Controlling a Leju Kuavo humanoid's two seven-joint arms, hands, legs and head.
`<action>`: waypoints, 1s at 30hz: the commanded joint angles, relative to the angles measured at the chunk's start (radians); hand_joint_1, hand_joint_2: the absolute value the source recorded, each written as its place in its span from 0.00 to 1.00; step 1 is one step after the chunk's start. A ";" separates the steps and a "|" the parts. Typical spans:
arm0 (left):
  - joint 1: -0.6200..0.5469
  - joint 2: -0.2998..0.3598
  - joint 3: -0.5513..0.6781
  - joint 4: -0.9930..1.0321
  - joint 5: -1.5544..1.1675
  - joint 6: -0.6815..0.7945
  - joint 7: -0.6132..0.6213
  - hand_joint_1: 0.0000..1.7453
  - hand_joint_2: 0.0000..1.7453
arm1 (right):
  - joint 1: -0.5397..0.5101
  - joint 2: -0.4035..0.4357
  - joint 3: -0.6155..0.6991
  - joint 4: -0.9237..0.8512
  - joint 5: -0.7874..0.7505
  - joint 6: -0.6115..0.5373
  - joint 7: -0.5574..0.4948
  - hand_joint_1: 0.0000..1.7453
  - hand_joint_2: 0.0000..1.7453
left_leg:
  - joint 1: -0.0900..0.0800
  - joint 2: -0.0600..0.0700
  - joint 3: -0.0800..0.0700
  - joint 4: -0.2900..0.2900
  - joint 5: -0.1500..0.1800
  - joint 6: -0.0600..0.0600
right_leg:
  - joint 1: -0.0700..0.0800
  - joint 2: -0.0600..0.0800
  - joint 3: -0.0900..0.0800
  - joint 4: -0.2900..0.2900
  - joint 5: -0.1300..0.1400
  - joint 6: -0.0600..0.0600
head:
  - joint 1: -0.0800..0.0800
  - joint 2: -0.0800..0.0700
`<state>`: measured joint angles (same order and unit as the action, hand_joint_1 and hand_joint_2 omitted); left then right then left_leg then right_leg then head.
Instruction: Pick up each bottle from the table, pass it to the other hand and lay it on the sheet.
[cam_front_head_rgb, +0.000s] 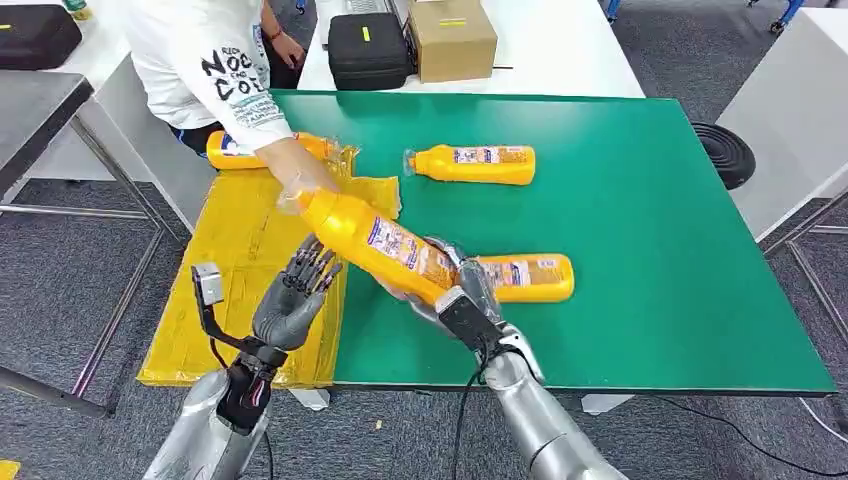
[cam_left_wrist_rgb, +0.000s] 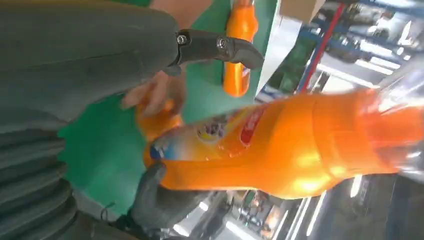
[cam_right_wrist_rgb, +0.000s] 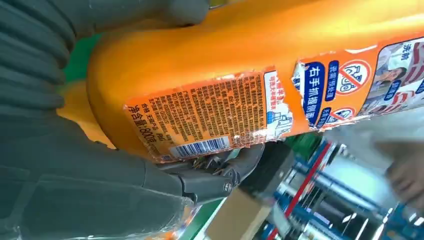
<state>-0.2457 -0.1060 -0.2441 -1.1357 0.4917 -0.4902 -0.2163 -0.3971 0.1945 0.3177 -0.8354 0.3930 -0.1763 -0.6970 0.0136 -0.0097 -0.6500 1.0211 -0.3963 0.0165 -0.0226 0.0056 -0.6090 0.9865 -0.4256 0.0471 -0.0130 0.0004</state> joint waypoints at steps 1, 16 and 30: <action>-0.074 -0.001 -0.095 0.104 -0.001 -0.005 0.016 0.00 0.00 | -0.033 0.008 0.129 0.050 -0.018 0.035 -0.001 1.00 1.00 | 0.000 0.000 0.005 0.000 -0.002 0.000 | 0.001 -0.001 0.005 -0.001 -0.002 -0.002 | 0.000 0.000; -0.120 -0.008 -0.126 0.153 -0.034 0.015 -0.070 0.00 0.00 | -0.061 0.020 0.246 0.131 -0.083 0.138 -0.001 1.00 1.00 | 0.000 0.000 0.007 0.000 -0.003 0.000 | 0.001 -0.002 0.008 -0.001 -0.003 -0.003 | 0.000 0.000; -0.111 -0.015 -0.110 0.115 -0.105 0.086 -0.137 0.00 1.00 | -0.070 0.023 0.280 0.158 -0.095 0.175 -0.001 1.00 1.00 | 0.000 -0.001 0.003 0.000 -0.001 0.000 | 0.001 -0.002 0.003 -0.001 -0.001 -0.002 | 0.000 0.000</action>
<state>-0.3044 -0.1144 -0.3223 -1.0460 0.4314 -0.4448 -0.3247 -0.4366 0.2205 0.5112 -0.7767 0.3010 -0.0389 -0.6970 0.0137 -0.0095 -0.6500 1.0211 -0.3962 0.0165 -0.0226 0.0058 -0.6092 0.9866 -0.4256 0.0471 -0.0130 0.0004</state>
